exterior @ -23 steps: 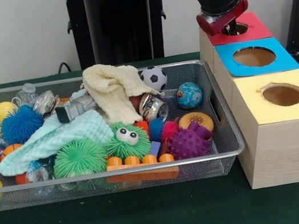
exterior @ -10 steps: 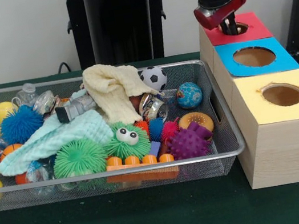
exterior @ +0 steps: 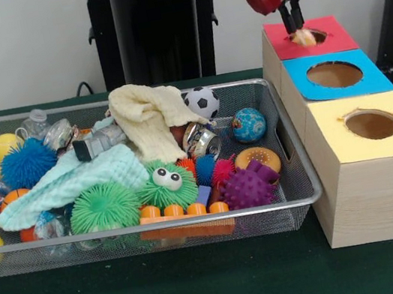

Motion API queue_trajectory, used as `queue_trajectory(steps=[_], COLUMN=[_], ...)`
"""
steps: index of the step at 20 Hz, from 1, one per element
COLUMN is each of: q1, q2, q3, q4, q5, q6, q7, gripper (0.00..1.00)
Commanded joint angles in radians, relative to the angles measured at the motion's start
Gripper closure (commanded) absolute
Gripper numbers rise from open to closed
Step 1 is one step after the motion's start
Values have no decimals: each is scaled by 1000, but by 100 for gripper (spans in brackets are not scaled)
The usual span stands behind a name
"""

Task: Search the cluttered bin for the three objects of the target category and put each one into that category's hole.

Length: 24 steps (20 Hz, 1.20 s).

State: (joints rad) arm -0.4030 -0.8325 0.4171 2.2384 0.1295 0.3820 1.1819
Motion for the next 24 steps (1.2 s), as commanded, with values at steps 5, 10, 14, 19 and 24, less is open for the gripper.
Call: queue_trajectory(steps=[5,10,14,19,24], q1=[-43,-49,-59,-126,-200], q2=[-62,-63,-48,-83,-174], q3=[43,46,28,-28,-56], q4=[51,50,42,34,-17], q5=[25,23,0,-94,-202], q6=[113,112,117,166,208], q7=[144,139,123,34,-33], gripper=[100,100,100,100,100])
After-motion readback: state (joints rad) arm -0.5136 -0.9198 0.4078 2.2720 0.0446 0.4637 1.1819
